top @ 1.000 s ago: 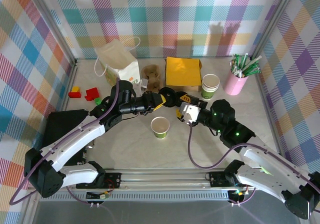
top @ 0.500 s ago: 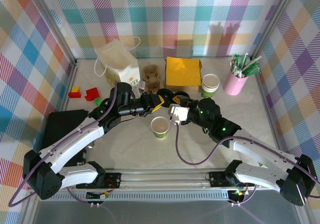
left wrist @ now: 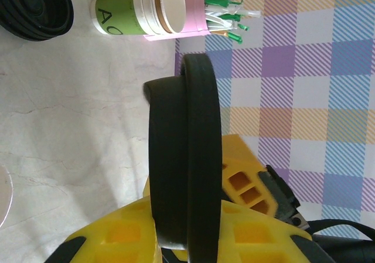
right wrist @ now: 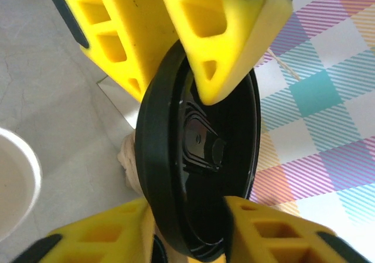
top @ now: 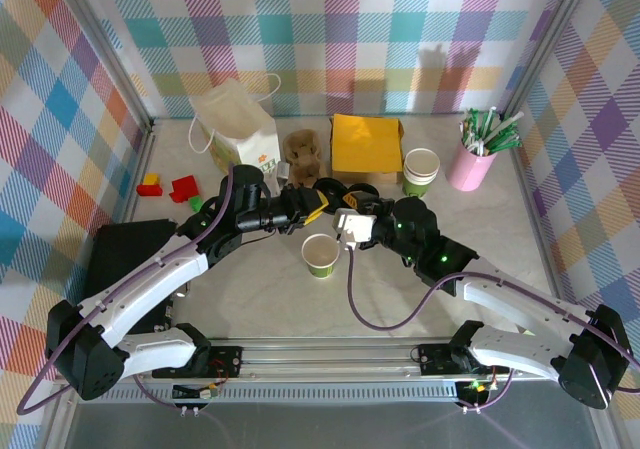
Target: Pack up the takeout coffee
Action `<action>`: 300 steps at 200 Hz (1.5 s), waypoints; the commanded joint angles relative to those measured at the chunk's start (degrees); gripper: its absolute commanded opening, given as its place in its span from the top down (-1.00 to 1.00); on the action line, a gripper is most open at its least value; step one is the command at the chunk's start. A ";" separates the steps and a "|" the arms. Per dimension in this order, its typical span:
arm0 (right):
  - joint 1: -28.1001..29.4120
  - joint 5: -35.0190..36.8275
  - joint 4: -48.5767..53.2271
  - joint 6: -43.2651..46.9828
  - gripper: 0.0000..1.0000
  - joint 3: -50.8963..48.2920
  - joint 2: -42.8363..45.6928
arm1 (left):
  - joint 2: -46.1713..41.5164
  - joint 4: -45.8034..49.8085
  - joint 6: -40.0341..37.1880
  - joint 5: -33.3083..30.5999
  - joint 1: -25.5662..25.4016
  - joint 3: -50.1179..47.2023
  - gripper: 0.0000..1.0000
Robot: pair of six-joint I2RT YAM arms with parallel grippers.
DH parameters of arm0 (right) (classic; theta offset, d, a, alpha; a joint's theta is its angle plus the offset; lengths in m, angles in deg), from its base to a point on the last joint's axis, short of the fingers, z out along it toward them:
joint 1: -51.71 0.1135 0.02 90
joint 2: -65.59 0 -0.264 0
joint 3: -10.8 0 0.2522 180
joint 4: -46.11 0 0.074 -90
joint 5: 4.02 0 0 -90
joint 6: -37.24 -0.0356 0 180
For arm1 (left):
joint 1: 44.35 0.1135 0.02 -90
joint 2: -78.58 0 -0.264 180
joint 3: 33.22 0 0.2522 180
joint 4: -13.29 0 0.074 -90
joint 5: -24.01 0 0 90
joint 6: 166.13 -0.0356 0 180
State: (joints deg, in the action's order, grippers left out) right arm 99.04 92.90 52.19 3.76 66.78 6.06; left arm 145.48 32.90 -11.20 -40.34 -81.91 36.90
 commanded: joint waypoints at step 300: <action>0.48 0.50 -0.18 -5.49 0.82 4.85 2.11 | -1.76 -0.46 2.40 1.03 0.38 -2.31 0.65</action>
State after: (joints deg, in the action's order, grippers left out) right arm 99.22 93.49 54.85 1.94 67.30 7.88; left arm 144.86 31.37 -9.47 -40.65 -81.54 35.48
